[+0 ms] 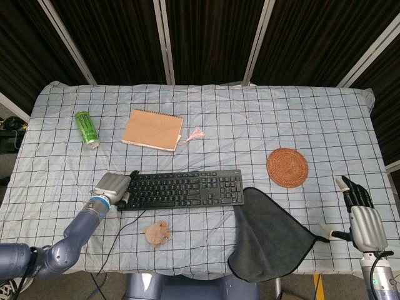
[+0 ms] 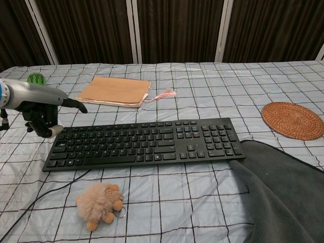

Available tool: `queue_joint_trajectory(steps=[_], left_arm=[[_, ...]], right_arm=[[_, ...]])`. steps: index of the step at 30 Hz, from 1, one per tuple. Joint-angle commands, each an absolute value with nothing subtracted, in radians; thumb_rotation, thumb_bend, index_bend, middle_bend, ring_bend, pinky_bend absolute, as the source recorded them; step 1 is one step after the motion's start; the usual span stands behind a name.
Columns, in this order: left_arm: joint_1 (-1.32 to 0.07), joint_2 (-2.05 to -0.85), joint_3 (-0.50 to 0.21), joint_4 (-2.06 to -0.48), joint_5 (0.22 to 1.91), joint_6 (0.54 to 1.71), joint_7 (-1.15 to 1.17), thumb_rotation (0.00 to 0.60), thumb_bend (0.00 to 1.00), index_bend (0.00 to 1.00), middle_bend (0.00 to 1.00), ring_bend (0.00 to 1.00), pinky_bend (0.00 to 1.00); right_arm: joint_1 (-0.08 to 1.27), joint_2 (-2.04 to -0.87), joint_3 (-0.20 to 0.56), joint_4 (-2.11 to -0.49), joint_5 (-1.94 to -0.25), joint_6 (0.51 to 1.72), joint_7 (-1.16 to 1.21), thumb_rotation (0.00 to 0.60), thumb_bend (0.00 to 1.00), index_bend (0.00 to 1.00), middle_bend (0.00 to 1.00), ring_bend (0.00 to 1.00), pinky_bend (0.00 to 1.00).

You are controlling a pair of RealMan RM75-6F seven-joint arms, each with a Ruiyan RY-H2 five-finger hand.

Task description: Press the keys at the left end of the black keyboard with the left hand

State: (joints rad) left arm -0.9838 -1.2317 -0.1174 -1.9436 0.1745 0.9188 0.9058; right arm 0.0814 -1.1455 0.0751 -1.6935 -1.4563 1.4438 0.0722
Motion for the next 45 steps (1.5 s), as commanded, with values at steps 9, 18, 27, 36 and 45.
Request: queue_joint_trajectory(steps=[9,18,27,36,45], left_arm=[[-1.085,-1.328,-0.064,-1.857,0.076,0.942,0.915,0.600,0.59,0.00,0.86,0.78,0.56],[-1.119,-1.360,-0.040,-1.840,0.055,0.940,0.898,0.600,0.61,0.00,0.86,0.78,0.56],[-1.137,-1.366,-0.025,-1.832,0.060,0.937,0.877,0.600,0.61,0.00,0.86,0.78,0.56],[-1.157,-1.394,-0.008,-1.803,0.045,0.930,0.867,0.600,0.61,0.00,0.86,0.78,0.56],[-1.175,-1.405,0.007,-1.798,0.029,0.925,0.863,0.600,0.61,0.00,0.86,0.78,0.56]], right_arm=[[0.081,-1.141,0.075,-1.700,-1.452,1.439,0.085,0.600,0.08,0.00,0.00,0.00,0.00],[0.081,-1.140,0.077,-1.700,-1.450,1.438,0.088,0.600,0.08,0.00,0.00,0.00,0.00],[0.081,-1.139,0.076,-1.704,-1.449,1.438,0.088,0.600,0.08,0.00,0.00,0.00,0.00],[0.080,-1.137,0.078,-1.706,-1.445,1.436,0.093,0.600,0.08,0.00,0.00,0.00,0.00],[0.080,-1.137,0.078,-1.706,-1.444,1.437,0.094,0.600,0.08,0.00,0.00,0.00,0.00]])
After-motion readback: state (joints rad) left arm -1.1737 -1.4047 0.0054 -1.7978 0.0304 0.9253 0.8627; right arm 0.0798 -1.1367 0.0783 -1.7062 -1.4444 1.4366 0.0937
